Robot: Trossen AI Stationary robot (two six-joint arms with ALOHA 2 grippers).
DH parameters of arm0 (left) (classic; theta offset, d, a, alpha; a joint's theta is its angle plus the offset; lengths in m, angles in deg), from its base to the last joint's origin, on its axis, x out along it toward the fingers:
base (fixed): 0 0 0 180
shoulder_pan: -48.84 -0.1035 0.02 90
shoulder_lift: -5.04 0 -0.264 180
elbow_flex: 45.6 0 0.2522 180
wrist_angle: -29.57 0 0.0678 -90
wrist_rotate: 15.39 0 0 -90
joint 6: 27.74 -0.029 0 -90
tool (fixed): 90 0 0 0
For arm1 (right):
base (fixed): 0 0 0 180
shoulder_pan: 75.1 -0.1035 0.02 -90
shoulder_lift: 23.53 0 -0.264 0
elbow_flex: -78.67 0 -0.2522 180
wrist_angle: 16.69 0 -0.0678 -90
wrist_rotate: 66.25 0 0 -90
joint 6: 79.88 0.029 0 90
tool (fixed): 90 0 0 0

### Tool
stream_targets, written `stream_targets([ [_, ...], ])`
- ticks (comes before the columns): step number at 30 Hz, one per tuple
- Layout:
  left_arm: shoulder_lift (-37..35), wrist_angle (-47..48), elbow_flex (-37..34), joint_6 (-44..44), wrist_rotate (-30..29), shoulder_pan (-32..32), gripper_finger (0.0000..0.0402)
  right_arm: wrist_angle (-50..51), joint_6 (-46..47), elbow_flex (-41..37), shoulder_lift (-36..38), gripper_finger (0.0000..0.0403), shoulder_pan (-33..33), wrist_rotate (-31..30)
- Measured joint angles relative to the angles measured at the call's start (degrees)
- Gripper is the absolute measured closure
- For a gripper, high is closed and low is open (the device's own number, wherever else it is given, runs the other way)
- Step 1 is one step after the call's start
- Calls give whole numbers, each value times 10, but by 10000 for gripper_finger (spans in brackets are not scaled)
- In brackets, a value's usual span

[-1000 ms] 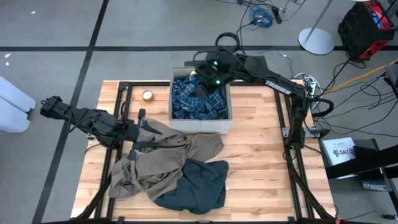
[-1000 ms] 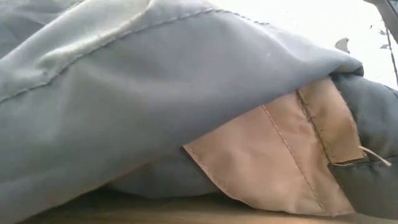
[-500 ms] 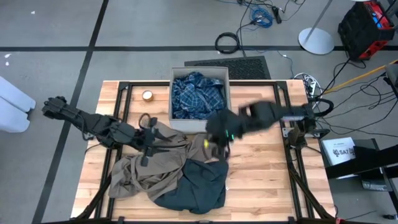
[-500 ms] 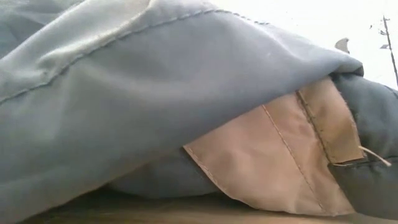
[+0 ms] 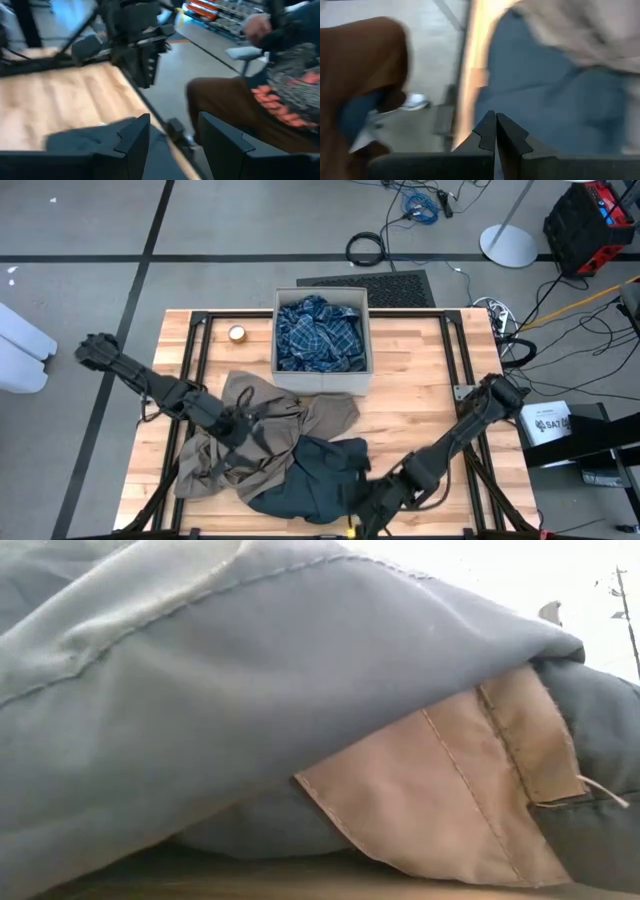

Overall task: Sort clothes
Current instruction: Put the brown jacket into the laundry bin

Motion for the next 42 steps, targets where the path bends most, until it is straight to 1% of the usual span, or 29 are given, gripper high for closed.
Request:
stream_targets([
  [2, 10, -5, 0, 24, 2, 17, 223, -73, -5, -53, 2, 403, -5, 23],
  [5, 24, 1, 0, 75, 0, 36, 224, -138, 15, -129, 15, 403, -5, 18],
  [6, 28, 5, 0, 93, -9, 40, 223, -157, 24, -155, 22, 403, -5, 9],
  [9, 34, 55, 0, 144, -70, 48, 224, -201, 62, -230, 50, 403, -3, 4],
  [12, 34, 146, 0, 199, -162, 50, 224, -265, 95, -309, 83, 403, -4, 1],
  [13, 34, 179, 0, 216, -185, 50, 223, -290, 103, -333, 96, 403, -4, 1],
  [15, 35, 230, 0, 252, -214, 49, 224, -339, 118, -380, 121, 403, -4, -1],
  [18, 44, 271, 0, 284, -216, 50, 224, -397, 141, -441, 151, 403, -5, -15],
  [21, 62, 276, -3, 299, -177, 50, 224, -441, 158, -484, 173, 403, -5, -28],
  [23, 76, 277, -6, 299, -151, 50, 224, -455, 169, -505, 179, 403, -4, -29],
  [26, 100, 284, -7, 297, -134, 51, 224, -460, 179, -513, 179, 403, -4, -31],
  [33, 153, 296, -7, 258, -139, 49, 224, -468, 179, -513, 178, 403, -4, -29],
  [35, 166, 310, -7, 250, -159, 49, 224, -467, 178, -513, 178, 403, -4, -29],
  [42, 209, 354, -7, 247, -282, 50, 224, -467, 178, -513, 178, 403, -4, -29],
])
